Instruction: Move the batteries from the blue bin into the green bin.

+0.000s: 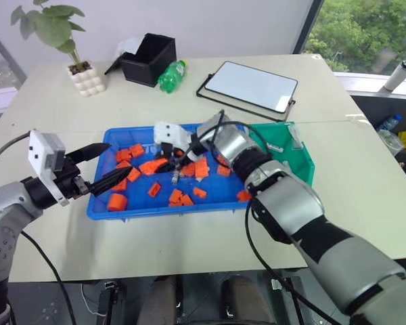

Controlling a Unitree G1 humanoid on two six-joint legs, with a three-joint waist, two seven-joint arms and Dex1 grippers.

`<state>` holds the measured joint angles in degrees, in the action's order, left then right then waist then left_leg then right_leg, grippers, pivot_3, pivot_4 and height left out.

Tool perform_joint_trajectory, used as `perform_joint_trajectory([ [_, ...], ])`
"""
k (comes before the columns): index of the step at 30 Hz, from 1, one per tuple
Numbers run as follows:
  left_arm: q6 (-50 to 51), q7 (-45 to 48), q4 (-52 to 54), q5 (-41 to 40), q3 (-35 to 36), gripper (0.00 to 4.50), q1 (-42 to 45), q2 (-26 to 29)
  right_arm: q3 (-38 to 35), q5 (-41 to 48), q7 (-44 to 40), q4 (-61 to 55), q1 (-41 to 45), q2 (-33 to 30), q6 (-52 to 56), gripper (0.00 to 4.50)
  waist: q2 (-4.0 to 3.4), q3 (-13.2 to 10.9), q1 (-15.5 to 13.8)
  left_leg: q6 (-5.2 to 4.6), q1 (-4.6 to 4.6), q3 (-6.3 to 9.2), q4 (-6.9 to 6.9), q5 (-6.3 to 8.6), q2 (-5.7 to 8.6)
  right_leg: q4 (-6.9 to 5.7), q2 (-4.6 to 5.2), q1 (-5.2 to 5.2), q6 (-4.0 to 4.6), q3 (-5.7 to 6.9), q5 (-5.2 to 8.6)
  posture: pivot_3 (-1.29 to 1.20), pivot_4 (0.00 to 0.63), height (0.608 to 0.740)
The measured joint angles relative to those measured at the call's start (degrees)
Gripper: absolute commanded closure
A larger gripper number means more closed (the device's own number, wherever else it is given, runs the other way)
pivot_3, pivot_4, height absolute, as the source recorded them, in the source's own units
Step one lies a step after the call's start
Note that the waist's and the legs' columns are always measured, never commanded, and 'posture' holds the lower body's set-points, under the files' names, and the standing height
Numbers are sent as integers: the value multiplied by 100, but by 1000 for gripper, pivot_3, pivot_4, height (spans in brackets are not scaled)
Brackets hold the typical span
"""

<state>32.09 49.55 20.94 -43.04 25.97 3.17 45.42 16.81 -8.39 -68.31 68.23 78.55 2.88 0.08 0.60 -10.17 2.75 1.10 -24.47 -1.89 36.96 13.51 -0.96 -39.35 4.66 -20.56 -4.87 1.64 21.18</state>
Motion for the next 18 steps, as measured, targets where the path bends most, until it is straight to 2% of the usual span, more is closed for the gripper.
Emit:
perform_joint_trajectory([
  [6,7,0,-3,-13,-28,0,148,1,-33,-8,412,-43,4,613,-250,3334,0,0,4,2,0,0,-1,0,0,0,0,-2,0,0,0,0,150,740],
  [16,43,-173,281,-142,-5,0,-128,0,93,-456,1343,351,-156,745,-980,3334,4,2,1,4,0,1,-1,-1,3,1,6,-1,0,0,0,0,150,740],
  [18,58,-214,294,-147,3,0,-145,0,92,-489,1384,383,-156,731,-1023,2287,4,2,3,4,0,1,-2,-1,3,0,5,-1,0,0,0,0,150,740],
])
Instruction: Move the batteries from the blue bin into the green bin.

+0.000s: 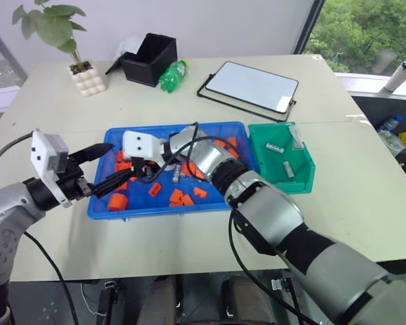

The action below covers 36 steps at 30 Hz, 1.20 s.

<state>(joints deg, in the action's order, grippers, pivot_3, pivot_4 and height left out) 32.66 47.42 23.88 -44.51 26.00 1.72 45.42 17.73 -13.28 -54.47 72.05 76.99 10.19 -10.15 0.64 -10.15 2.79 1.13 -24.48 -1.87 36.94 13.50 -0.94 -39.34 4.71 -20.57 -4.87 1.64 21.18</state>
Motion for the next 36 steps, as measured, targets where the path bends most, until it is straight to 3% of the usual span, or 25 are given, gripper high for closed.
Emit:
perform_joint_trajectory([
  [5,19,-69,98,-24,11,0,-72,-67,-15,-7,77,31,-4,-4,-43,33,0,0,2,0,0,0,-1,0,0,0,-1,0,0,0,0,0,150,740],
  [12,15,-116,98,-25,-7,0,-72,-110,-305,150,331,-14,52,1,-30,33,0,0,1,0,0,0,-1,0,0,0,-1,0,0,0,0,0,150,740],
  [17,-66,-125,87,-22,-34,0,3,-168,-920,788,205,-1128,437,-428,931,33,1,0,-35,0,-1,8,1,0,1,2,2,6,0,5,0,0,150,740],
  [20,-111,-160,-60,31,-82,0,102,-271,-1071,1111,5,-2426,242,-828,2332,33,5,2,-38,-2,0,9,1,1,2,8,5,12,1,5,0,0,150,740],
  [23,-271,-323,-235,248,-212,0,274,-391,-1139,1395,48,-3906,-472,-1202,4336,33,8,4,-38,-34,-2,10,1,19,2,9,6,11,1,5,0,0,150,740],
  [27,-433,-471,-352,420,-282,0,482,-514,-1215,1654,550,-5472,-1218,-1527,6665,33,6,3,-13,-35,-3,7,-7,19,1,7,4,2,1,5,0,0,150,740],
  [33,-596,-623,-583,649,-293,0,667,-604,-1340,2090,1142,-6912,-1586,-1629,8499,33,6,3,-19,-37,-2,6,-8,19,0,5,-2,1,1,5,0,0,150,740],
  [36,-543,-360,-593,553,-233,0,619,-399,-1424,2359,1418,-7299,-1652,-1524,9276,33,6,3,-26,-37,-3,6,-7,19,1,5,-2,1,1,4,0,0,150,740],
])
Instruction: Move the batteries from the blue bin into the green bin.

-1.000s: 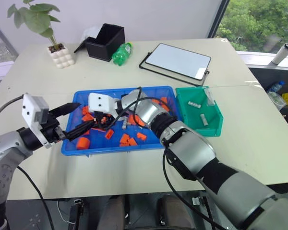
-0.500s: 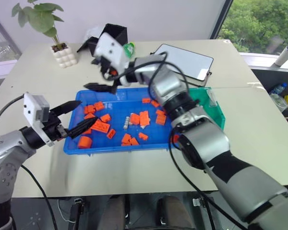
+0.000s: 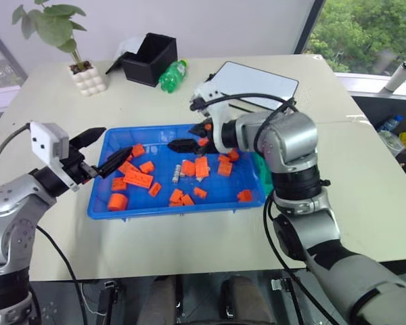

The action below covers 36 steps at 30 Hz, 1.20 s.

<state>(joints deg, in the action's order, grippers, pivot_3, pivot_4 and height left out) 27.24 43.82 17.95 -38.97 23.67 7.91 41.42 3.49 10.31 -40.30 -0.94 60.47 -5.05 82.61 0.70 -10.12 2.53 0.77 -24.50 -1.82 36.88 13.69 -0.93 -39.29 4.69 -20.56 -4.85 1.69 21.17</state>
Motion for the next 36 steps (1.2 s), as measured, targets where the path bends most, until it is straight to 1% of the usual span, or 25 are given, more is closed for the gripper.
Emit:
perform_joint_trajectory([
  [5,310,649,-49,-299,201,0,-266,611,-239,352,343,-351,-18,222,813,33,0,0,6,0,0,0,-2,0,0,1,0,-1,1,-1,0,0,150,740],
  [9,384,988,-206,-332,296,0,-329,920,-300,641,680,-389,-268,392,948,33,-1,-1,-1,-1,0,0,-4,1,1,4,2,0,1,-1,0,0,150,740],
  [14,384,1050,-209,-345,306,0,-326,924,-203,857,1062,-277,-478,582,945,33,-2,-1,4,-1,0,0,-5,1,1,3,2,-2,1,-1,0,0,150,740],
  [19,379,889,-124,-355,294,0,-306,747,-55,836,1322,439,-475,673,623,33,-1,-1,6,-1,0,0,-5,1,1,3,1,-3,1,-1,0,0,150,740],
  [23,380,757,66,-405,289,0,-328,605,117,797,1382,1035,-465,632,112,33,-1,-1,6,-2,0,0,-6,1,1,3,1,-3,1,-1,0,0,150,740],
  [27,381,635,142,-422,289,0,-363,514,321,786,1390,1381,-448,603,-334,33,-1,-1,12,-2,0,0,-6,1,1,3,0,-3,1,-1,0,0,150,740],
  [36,378,476,272,-430,289,0,-392,370,728,781,1376,1535,-437,531,-825,33,-1,-1,4,-1,0,0,-6,1,1,3,0,-2,1,-1,0,0,150,740],
])
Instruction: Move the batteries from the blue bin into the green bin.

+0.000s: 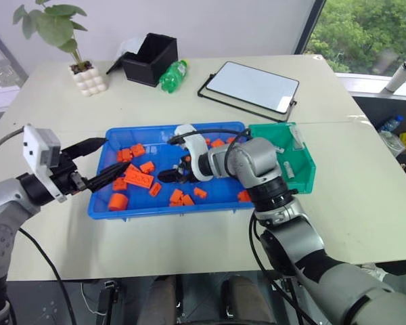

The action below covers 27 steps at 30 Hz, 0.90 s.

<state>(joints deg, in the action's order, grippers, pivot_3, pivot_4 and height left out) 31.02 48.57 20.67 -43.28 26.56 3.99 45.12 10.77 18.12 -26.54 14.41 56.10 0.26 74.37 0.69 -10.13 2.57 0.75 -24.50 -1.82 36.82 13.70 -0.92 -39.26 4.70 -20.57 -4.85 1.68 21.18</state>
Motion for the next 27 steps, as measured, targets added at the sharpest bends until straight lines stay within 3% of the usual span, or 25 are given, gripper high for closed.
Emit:
perform_joint_trajectory([
  [6,-7,-21,10,2,0,0,-105,-45,125,-60,-38,-7,111,-232,-217,33,0,0,-1,0,0,0,0,0,0,0,0,-1,0,0,0,0,150,740],
  [27,-56,-130,34,8,-27,0,-100,-75,481,16,-89,-229,-230,-155,-28,33,0,0,1,-1,0,0,-2,1,-1,2,2,-1,0,0,0,0,150,740],
])
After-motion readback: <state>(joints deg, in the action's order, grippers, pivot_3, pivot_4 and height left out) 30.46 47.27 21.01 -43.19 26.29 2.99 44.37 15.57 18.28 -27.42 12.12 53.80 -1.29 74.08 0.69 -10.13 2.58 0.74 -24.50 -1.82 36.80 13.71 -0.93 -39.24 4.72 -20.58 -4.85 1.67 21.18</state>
